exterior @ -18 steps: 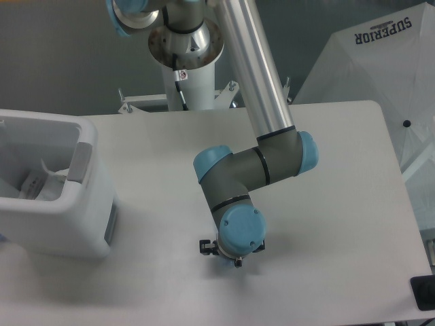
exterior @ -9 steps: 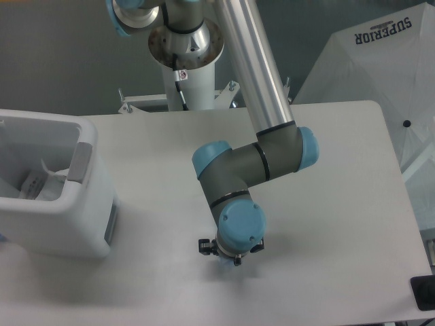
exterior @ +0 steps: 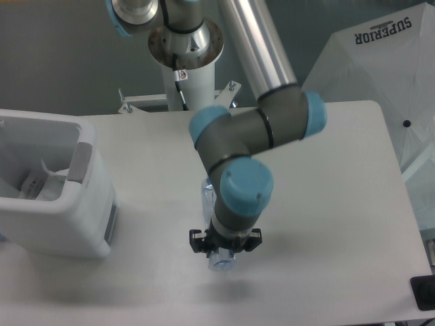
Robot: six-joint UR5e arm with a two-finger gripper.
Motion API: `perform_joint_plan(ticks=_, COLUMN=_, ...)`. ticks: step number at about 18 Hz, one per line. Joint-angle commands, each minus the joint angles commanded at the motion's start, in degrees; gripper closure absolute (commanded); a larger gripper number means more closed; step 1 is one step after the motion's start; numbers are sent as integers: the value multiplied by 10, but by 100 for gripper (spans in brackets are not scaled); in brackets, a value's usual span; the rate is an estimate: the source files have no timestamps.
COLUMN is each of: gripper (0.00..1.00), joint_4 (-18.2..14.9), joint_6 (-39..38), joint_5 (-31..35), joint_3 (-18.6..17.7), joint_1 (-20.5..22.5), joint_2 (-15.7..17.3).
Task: Place the trash in the trash can
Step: 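Lift the bottle and carry it over the trash bin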
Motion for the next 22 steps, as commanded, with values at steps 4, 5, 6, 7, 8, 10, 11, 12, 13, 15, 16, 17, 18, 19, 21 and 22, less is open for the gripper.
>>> perform_joint_plan(ticks=4, gripper=47, joint_4=24, joint_6=-3, joint_5=-61, joint_3=33, joint_1=-2, joint_2=20)
perform_joint_plan(ticks=5, gripper=47, joint_4=40, joint_6=-2, joint_5=-75, joint_3=35, joint_1=-3, joint_2=28)
perform_joint_plan(ticks=6, gripper=47, joint_4=60, joint_6=-2, joint_5=-87, joint_3=36, joint_1=-3, joint_2=35)
perform_joint_plan(ticks=7, gripper=47, joint_4=80, joint_6=-2, joint_5=-103, joint_3=36, joint_1=-4, joint_2=44)
perform_joint_plan(ticks=8, gripper=47, joint_4=95, joint_6=-2, joint_5=-122, joint_3=36, joint_1=-5, joint_2=52)
perform_joint_plan(ticks=10, gripper=47, joint_4=113, joint_6=-2, joint_5=-154, joint_3=44, joint_1=-9, joint_2=64)
perform_joint_plan(ticks=11, gripper=47, joint_4=115, joint_6=-2, joint_5=-166, joint_3=48, joint_1=-10, joint_2=72)
perform_joint_plan(ticks=12, gripper=47, joint_4=116, joint_6=0, joint_5=-177, joint_3=52, joint_1=-12, joint_2=81)
perform_joint_plan(ticks=13, gripper=47, joint_4=116, joint_6=1, joint_5=-189, joint_3=56, joint_1=-13, joint_2=90)
perform_joint_plan(ticks=15, gripper=47, joint_4=116, joint_6=-1, joint_5=-221, joint_3=68, joint_1=-13, joint_2=101)
perform_joint_plan(ticks=16, gripper=47, joint_4=116, joint_6=-1, joint_5=-236, joint_3=70, joint_1=-13, joint_2=107)
perform_joint_plan(ticks=17, gripper=47, joint_4=116, joint_6=-1, joint_5=-244, joint_3=71, joint_1=-14, joint_2=115)
perform_joint_plan(ticks=18, gripper=47, joint_4=116, joint_6=-1, joint_5=-250, joint_3=71, joint_1=-18, joint_2=121)
perform_joint_plan(ticks=19, gripper=47, joint_4=116, joint_6=0, joint_5=-259, joint_3=71, joint_1=-27, joint_2=127)
perform_joint_plan(ticks=21, gripper=47, joint_4=116, joint_6=0, joint_5=-277, joint_3=71, joint_1=-42, joint_2=133)
perform_joint_plan(ticks=22, gripper=47, joint_4=116, joint_6=1, joint_5=-283, joint_3=70, joint_1=-48, joint_2=141)
